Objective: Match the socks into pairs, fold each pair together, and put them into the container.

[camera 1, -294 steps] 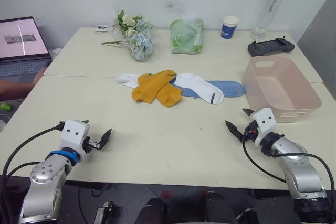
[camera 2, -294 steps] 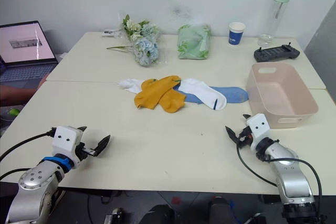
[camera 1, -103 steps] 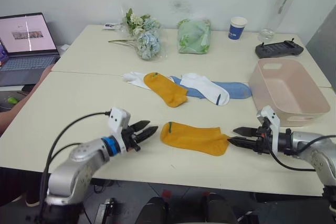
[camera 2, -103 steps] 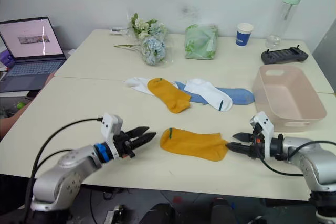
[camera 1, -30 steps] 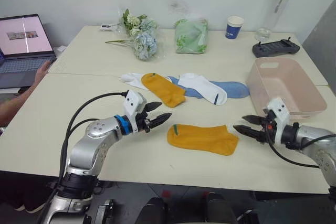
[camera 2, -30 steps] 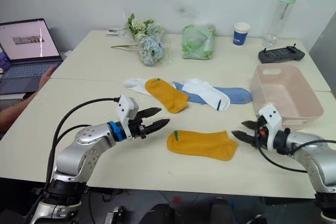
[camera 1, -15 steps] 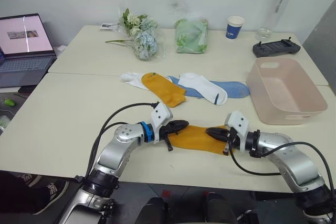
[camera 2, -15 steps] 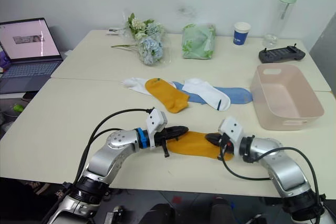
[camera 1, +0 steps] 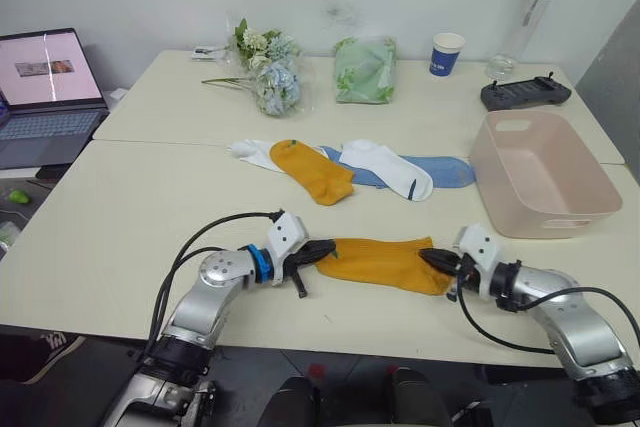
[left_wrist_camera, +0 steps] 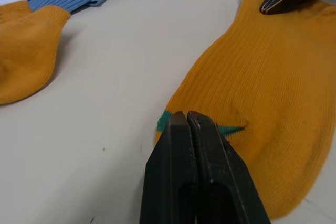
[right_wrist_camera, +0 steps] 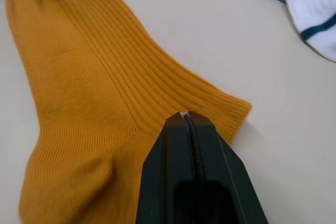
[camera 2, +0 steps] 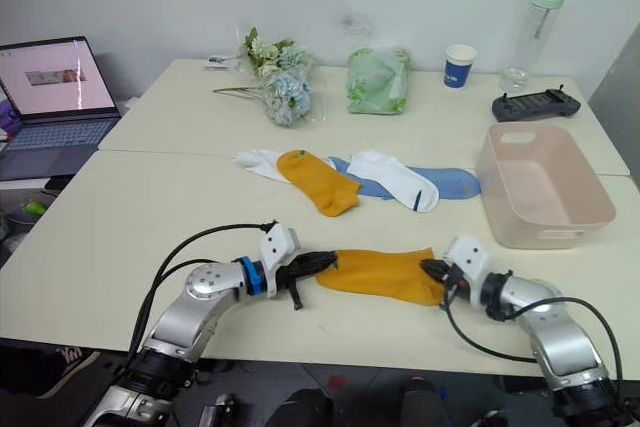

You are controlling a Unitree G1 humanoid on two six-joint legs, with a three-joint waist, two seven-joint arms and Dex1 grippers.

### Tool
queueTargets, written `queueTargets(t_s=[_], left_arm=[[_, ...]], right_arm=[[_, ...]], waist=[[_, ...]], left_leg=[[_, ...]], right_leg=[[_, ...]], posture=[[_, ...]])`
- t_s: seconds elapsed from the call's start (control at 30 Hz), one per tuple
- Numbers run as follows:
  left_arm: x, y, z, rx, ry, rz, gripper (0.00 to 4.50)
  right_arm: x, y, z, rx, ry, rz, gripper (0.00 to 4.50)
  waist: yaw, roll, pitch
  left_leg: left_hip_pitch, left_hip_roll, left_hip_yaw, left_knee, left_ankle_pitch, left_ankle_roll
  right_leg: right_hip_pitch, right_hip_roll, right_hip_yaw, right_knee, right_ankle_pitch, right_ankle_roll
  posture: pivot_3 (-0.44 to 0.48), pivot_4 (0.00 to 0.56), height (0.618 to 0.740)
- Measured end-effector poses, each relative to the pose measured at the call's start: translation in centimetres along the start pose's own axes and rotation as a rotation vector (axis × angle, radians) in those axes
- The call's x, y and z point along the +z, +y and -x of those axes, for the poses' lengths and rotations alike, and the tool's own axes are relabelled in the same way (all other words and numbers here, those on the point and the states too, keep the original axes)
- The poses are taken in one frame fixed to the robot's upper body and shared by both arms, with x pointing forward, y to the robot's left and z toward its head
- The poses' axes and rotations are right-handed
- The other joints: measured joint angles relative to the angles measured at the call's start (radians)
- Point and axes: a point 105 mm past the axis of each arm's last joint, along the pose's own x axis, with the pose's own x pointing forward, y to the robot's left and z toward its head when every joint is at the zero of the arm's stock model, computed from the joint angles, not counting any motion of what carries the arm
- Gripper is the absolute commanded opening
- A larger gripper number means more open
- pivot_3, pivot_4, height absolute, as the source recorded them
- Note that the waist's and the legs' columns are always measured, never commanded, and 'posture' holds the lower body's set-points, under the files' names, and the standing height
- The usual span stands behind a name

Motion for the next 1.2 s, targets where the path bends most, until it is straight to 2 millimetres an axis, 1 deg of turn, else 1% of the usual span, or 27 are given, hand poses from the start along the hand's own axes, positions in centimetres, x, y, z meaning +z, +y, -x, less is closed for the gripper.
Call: queueTargets(t_s=[0.07, 0.17, 0.23, 0.3, 0.37, 0.47, 0.5, 0.53, 0.63, 0.77, 0.87, 0.93, 1.0, 1.03, 1.1, 1.13, 1.2], left_arm=[[0.4, -0.2, 0.2, -0.011, -0.016, -0.002, 0.02], [2.5, -0.7, 0.5, -0.043, -0.075, -0.045, 0.02], [3.0, -1.3, 0.9, -0.066, -0.076, -0.061, 0.02], [2.4, -2.2, 0.9, -0.095, -0.053, -0.047, 0.02], [1.4, -3.0, 0.6, -0.121, -0.011, -0.029, 0.02], [0.5, -3.2, 0.2, -0.122, 0.03, -0.021, 0.02], [-0.2, -2.9, 0.1, -0.102, 0.059, -0.019, 0.02], [-0.5, -2.8, 0.2, -0.094, 0.066, -0.019, 0.02], [-0.6, -2.6, 0.5, -0.081, 0.077, -0.029, 0.02], [-0.9, -2.4, 1.3, -0.065, 0.088, -0.032, 0.02], [-0.7, -1.6, 2.2, -0.023, 0.07, 0.008, 0.02], [0.1, -0.7, 2.8, 0.024, 0.038, 0.031, 0.02], [1.6, 0.2, 3.3, 0.063, -0.006, 0.037, 0.02], [2.7, 0.8, 3.6, 0.089, -0.038, 0.037, 0.02], [4.2, 2.0, 4.6, 0.163, -0.077, 0.03, 0.41], [4.4, 2.9, 5.2, 0.215, -0.083, 0.026, 0.6], [4.4, 4.1, 6.4, 0.302, -0.088, 0.032, 1.16]], right_arm=[[1.0, 0.4, 0.3, 0.029, -0.046, -0.007, 0.04], [3.3, 1.6, 0.4, 0.094, -0.115, 0.027, 0.04], [3.9, 2.1, 0.2, 0.115, -0.127, 0.031, 0.04], [3.5, 2.6, -0.2, 0.131, -0.111, 0.018, 0.04], [2.5, 3.3, -0.7, 0.145, -0.068, 0.014, 0.04], [0.9, 3.5, -0.8, 0.144, -0.006, 0.021, 0.04], [0.0, 3.2, -0.6, 0.13, 0.025, 0.037, 0.04], [-0.5, 3.0, -0.3, 0.12, 0.04, 0.047, 0.04], [-0.8, 2.3, 0.7, 0.107, 0.065, 0.122, 0.04], [-1.3, 1.4, 1.8, 0.089, 0.089, 0.143, 0.04], [-1.1, 0.8, 2.5, 0.076, 0.07, 0.082, 0.04], [0.2, 0.4, 2.9, 0.073, 0.014, -0.011, 0.04], [2.3, -0.3, 3.0, 0.063, -0.044, -0.051, 0.04], [3.6, -0.9, 3.1, 0.049, -0.079, -0.049, 0.04], [5.7, -2.5, 3.2, -0.029, -0.13, -0.006, 0.0], [6.2, -3.4, 3.3, -0.082, -0.151, 0.006, 0.19], [5.8, -4.7, 3.4, -0.16, -0.143, 0.012, 0.59]], waist=[[0.0, 0.0, 0.0], [0.0, 0.0, 0.0], [-0.001, 0.0, 0.0], [0.0, 0.0, 0.0], [0.001, 0.0, 0.0], [0.002, 0.0, 0.0], [0.003, 0.0, 0.0], [0.003, 0.0, 0.0], [0.002, 0.0, -0.001], [0.001, 0.0, -0.002], [0.001, 0.0, -0.001], [0.001, 0.0, 0.0], [0.0, 0.0, 0.0], [0.0, 0.0, 0.0], [0.0, 0.0, 0.0], [0.0, 0.0, 0.0], [0.003, 0.0, 0.0]], left_leg=[[0.0, 0.0, 0.0, 0.0, 0.0, 0.0], [0.0, 0.0, -0.001, 0.0, 0.0, 0.0], [0.0, 0.0, 0.0, 0.0, 0.0, 0.0], [0.0, 0.0, -0.001, -0.001, 0.0, 0.0], [-0.001, 0.0, 0.0, 0.0, 0.0, 0.0], [-0.001, 0.0, 0.0, 0.0, 0.0, 0.0], [0.0, 0.0, 0.0, 0.0, 0.0, 0.0], [0.0, 0.0, 0.0, -0.001, 0.0, 0.0], [0.002, 0.0, 0.001, -0.001, 0.0, 0.0], [0.003, 0.0, 0.001, -0.001, 0.0, 0.0], [0.003, 0.0, 0.001, -0.001, 0.0, 0.0], [0.002, 0.001, 0.0, -0.001, 0.0, 0.0], [0.001, 0.001, 0.0, -0.001, 0.0, 0.0], [0.001, 0.001, 0.0, -0.001, 0.0, 0.0], [0.001, 0.001, 0.0, -0.001, 0.0, 0.0], [0.001, 0.001, 0.0, -0.001, 0.0, 0.0], [0.0, 0.001, 0.0, -0.001, 0.0, 0.0]], right_leg=[[0.0, 0.0, 0.0, 0.0, 0.0, 0.0], [0.0, 0.0, 0.0, 0.0, 0.0, 0.0], [0.0, 0.0, 0.0, 0.0, 0.0, 0.0], [0.0, 0.0, 0.0, 0.0, 0.0, 0.0], [0.0, 0.0, 0.0, 0.0, 0.0, 0.0], [0.0, 0.0, 0.0, -0.001, 0.0, 0.0], [0.0, 0.0, -0.001, 0.0, 0.0, 0.0], [0.0, 0.0, 0.0, 0.0, 0.0, 0.0], [0.001, 0.0, 0.0, 0.0, 0.0, 0.0], [0.002, 0.0, 0.001, 0.0, 0.0, 0.0], [0.002, 0.0, 0.001, 0.0, 0.0, 0.0], [0.001, 0.0, 0.0, 0.0, 0.0, 0.0], [0.001, 0.0, 0.0, 0.0, 0.0, 0.0], [0.001, 0.0, 0.0, 0.0, 0.0, 0.0], [0.001, 0.0, 0.0, 0.0, 0.0, 0.0], [0.001, 0.0, 0.0, 0.0, 0.0, 0.0], [0.0, 0.0, 0.0, -0.001, 0.0, 0.0]], posture=[[0.0, 0.15, 0.74], [0.0, 0.15, 0.74], [0.0, 0.15, 0.74], [0.0, 0.15, 0.74], [0.0, 0.15, 0.74], [0.0, 0.15, 0.74], [0.0, 0.15, 0.74], [0.0, 0.15, 0.74], [0.0, 0.15, 0.74], [0.0, 0.15, 0.74], [0.0, 0.15, 0.74], [0.0, 0.15, 0.74], [0.0, 0.15, 0.74], [0.0, 0.15, 0.74], [0.0, 0.15, 0.74], [0.0, 0.15, 0.74], [0.0, 0.15, 0.74]])
